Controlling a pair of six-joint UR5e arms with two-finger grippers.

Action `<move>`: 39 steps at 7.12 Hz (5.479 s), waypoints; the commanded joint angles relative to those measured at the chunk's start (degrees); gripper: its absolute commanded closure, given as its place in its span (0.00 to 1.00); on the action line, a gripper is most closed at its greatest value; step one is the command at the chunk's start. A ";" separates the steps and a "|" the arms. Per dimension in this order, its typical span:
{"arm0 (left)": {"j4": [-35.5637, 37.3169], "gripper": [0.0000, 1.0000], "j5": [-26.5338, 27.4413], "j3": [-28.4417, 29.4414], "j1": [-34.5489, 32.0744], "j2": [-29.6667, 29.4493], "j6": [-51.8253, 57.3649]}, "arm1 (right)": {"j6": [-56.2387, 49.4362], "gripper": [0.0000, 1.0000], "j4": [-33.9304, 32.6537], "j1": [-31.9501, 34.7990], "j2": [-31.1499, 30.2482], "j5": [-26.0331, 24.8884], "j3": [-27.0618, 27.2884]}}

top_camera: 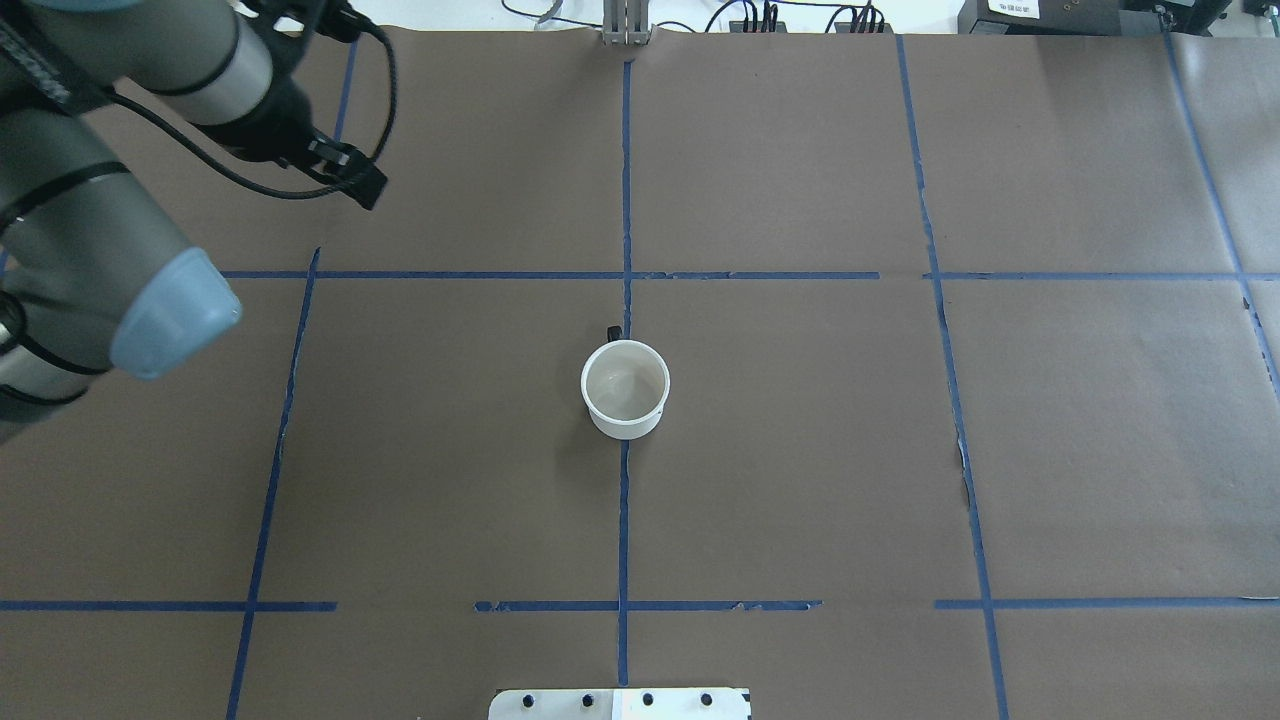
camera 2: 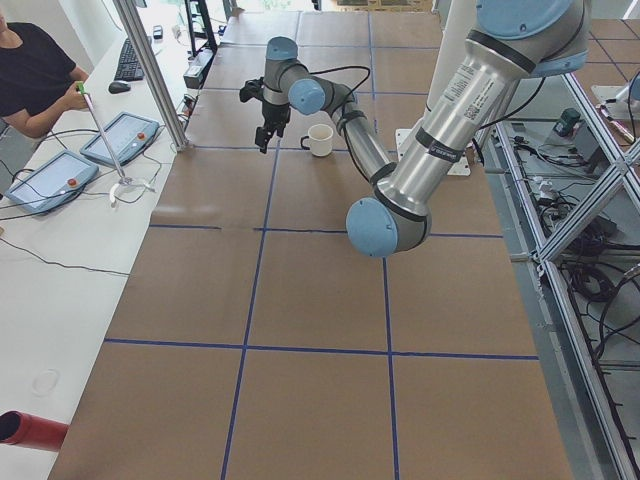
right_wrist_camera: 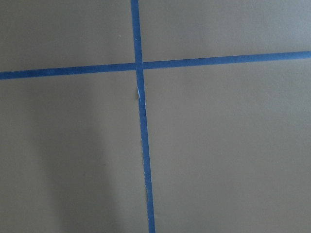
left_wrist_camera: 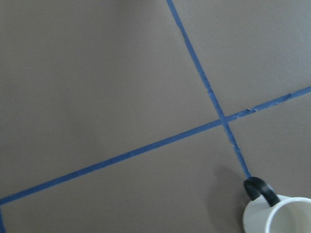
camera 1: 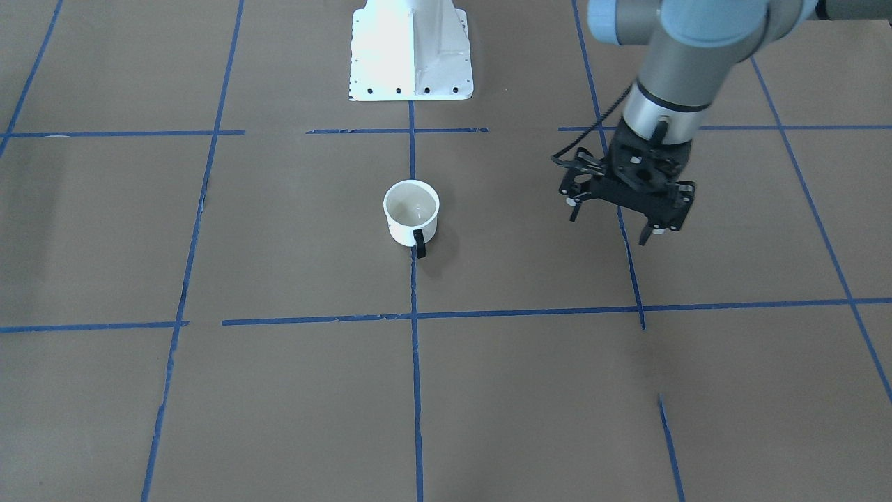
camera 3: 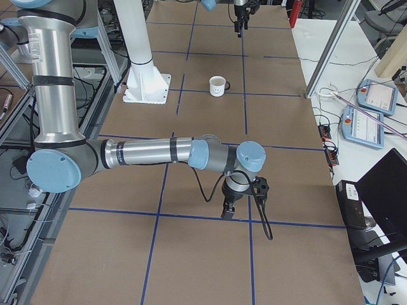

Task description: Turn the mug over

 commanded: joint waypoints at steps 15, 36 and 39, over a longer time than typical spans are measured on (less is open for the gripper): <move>-9.35 0.00 -16.05 17.80 -35.21 30.54 33.32 | 0.00 0.00 0.00 0.00 0.00 0.00 0.00; -8.21 0.00 -16.05 15.58 -35.21 32.59 29.98 | 0.00 0.00 0.00 0.00 0.00 0.00 0.00; -8.29 0.00 -15.96 15.67 -35.21 32.59 30.07 | 0.00 0.00 0.00 0.00 0.00 0.00 0.00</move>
